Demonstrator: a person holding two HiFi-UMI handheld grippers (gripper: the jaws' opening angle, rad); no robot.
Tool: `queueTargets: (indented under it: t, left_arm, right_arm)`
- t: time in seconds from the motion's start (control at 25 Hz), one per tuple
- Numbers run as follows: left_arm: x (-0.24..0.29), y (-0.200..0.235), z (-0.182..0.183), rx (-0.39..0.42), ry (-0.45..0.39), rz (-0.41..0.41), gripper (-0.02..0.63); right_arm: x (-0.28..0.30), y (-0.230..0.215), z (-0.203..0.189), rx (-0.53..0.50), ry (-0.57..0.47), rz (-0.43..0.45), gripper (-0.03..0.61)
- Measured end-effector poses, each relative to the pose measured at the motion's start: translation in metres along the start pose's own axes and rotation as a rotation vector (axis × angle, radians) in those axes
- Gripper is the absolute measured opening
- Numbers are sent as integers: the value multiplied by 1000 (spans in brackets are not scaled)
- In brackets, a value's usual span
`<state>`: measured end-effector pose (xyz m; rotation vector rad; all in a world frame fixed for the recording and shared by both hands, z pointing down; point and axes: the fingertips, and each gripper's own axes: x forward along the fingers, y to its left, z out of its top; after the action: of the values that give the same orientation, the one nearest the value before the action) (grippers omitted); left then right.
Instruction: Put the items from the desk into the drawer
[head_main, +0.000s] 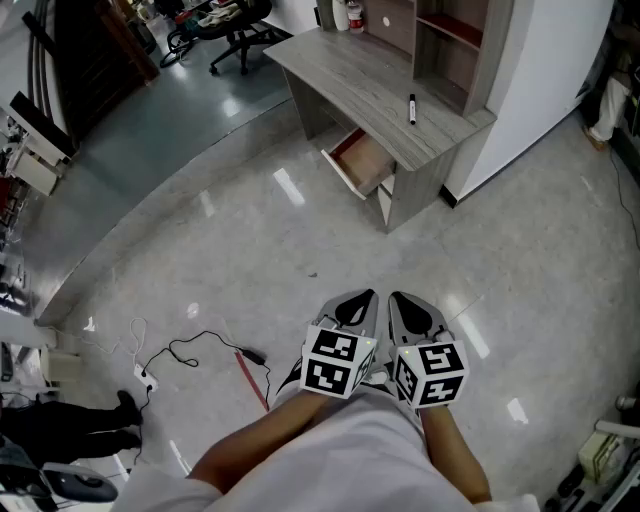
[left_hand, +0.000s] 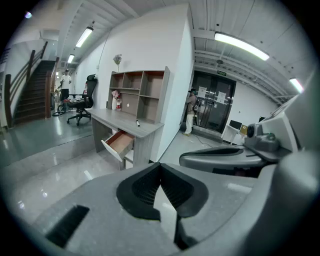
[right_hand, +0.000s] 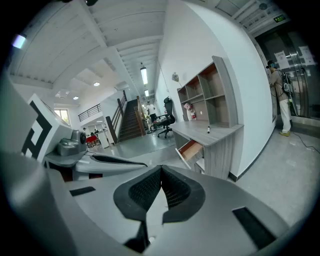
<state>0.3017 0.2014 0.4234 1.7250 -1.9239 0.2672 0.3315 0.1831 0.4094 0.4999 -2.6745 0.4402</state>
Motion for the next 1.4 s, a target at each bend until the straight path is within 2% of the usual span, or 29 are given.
queueTargets:
  t: [0.28, 0.72, 1.08, 1.4]
  left_arm:
    - [-1, -4, 1, 3, 2, 3, 3]
    - [27, 27, 10, -20, 20, -20, 3]
    - [80, 77, 50, -27, 32, -105, 3]
    - [100, 142, 90, -32, 35, -157, 3]
  right_arm:
    - [-3, 2, -1, -5, -2, 10, 3]
    - [31, -17, 6, 22, 19, -28, 3]
    - [101, -35, 36, 39, 57, -91, 3]
    - [169, -24, 78, 32, 73, -116, 3]
